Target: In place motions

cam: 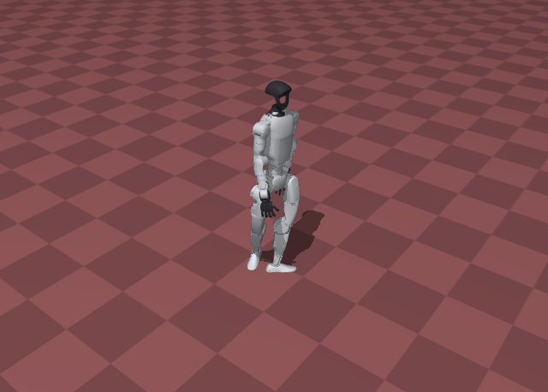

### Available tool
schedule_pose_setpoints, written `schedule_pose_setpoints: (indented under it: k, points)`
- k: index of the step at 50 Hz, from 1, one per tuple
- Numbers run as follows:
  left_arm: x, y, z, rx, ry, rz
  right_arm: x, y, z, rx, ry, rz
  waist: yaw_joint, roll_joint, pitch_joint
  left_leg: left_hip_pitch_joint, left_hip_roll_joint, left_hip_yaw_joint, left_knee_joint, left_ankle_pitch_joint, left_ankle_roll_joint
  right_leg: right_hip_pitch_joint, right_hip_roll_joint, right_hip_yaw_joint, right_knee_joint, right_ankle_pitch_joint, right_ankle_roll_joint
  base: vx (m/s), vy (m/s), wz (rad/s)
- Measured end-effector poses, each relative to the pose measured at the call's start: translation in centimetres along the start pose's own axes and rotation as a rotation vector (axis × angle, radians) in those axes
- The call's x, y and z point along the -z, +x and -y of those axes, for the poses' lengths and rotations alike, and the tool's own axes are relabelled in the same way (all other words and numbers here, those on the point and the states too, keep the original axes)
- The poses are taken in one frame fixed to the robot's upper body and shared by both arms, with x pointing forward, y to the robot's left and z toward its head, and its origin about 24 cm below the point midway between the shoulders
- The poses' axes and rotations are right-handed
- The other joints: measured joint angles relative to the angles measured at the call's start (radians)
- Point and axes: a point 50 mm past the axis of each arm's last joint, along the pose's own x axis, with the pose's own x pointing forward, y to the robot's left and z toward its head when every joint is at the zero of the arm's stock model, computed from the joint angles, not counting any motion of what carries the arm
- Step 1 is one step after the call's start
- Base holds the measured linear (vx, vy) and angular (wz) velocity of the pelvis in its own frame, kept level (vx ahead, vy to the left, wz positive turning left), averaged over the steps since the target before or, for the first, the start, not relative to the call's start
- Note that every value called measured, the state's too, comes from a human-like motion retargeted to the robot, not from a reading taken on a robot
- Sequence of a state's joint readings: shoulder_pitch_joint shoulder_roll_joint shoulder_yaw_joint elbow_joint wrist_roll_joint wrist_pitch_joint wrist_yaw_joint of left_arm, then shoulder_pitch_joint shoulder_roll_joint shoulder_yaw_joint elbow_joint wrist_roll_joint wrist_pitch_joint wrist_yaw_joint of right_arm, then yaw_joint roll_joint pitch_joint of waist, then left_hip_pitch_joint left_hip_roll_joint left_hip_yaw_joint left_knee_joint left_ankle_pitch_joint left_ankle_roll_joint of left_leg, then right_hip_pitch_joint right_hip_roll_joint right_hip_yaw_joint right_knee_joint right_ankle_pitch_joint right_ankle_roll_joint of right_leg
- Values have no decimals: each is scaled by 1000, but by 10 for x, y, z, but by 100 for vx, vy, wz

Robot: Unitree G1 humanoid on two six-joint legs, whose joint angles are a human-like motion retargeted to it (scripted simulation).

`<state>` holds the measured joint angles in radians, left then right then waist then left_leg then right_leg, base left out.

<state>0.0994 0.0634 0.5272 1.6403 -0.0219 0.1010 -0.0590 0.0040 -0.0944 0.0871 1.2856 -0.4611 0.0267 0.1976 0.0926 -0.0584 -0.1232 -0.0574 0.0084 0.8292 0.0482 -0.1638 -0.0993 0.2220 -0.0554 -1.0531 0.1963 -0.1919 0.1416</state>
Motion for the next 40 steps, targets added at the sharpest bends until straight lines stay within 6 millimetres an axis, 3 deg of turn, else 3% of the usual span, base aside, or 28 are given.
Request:
schedule_pose_setpoints:
  k: [3, 5, 8, 12, 15, 18, 22, 24, 25, 28, 35, 40]
  points:
    - [-13, -2, 2, 7, 25, 27, 3, 0, -4, -16, -31, -9, -83, 60, 4, -5, 60, -63, 11, -3, 12, -43, 6, 154, 150, 9, -106, 27, -9, 167]
    - [-30, -4, 5, 20, 74, 67, 10, 0, -6, -24, -22, -36, -124, 92, 8, -20, 89, -131, 18, -2, 22, -121, 6, 295, 289, -9, -136, 28, -12, 189]
    - [-66, -12, 14, 39, 171, 171, 24, -1, -10, -39, 28, -93, -156, 103, 29, -38, 92, -239, 11, 8, 42, -258, 59, 547, 421, -44, -108, 14, -17, 186]
    - [-111, -27, 33, 78, 288, 329, 38, -2, -14, -58, 68, -164, -164, 82, 67, -53, 81, -301, 5, 27, 57, -335, 122, 689, 368, -62, -131, 9, -25, 148]
    - [-133, -37, 46, 105, 362, 407, 46, -4, -15, -58, 70, -208, -224, 80, 91, -73, 69, -370, 9, 46, 69, -379, 126, 746, 253, -86, -109, 4, -22, 201]
    - [-142, -42, 55, 113, 425, 434, 50, -5, -13, -47, 67, -224, -277, 56, 130, -61, 25, -433, 8, 61, 80, -396, 117, 871, 84, -99, -78, 3, -20, 201]
    - [-140, -41, 58, 120, 493, 417, 54, -6, -12, -39, 53, -239, -272, 4, 179, -4, -45, -489, -3, 66, 87, -356, 70, 954, -83, 26, -56, 2, -18, 114]
    - [-135, -39, 53, 109, 531, 381, 55, -6, -15, -55, 50, -245, -228, -1, 178, 6, -47, -498, -6, 68, 82, -332, 52, 897, -61, 12, -39, 10, -17, 45]
    - [-129, -36, 50, 99, 553, 355, 56, -6, -17, -66, 55, -250, -212, 2, 173, 4, -45, -513, -4, 69, 80, -321, 36, 805, -65, 12, -45, 12, -19, 46]
    - [-105, -25, 39, 28, 550, 285, 55, -5, -18, -65, 75, -237, -120, -7, 154, 8, -54, -511, 2, 61, 78, -312, 49, 862, -71, 4, -57, 6, -16, 21]
    - [-51, -10, 8, 2, 405, 73, 25, -1, -9, -31, 2, -131, -178, 12, 132, 12, -42, -548, 28, 28, 65, -300, 52, 840, -48, -19, -66, -1, -5, 33]
    - [-39, -7, -3, -23, 384, 53, 18, 0, -12, -46, 14, -98, -163, -1, 133, 19, -47, -557, 82, -19, 57, -303, 46, 877, -19, -15, -61, 0, -3, -26]
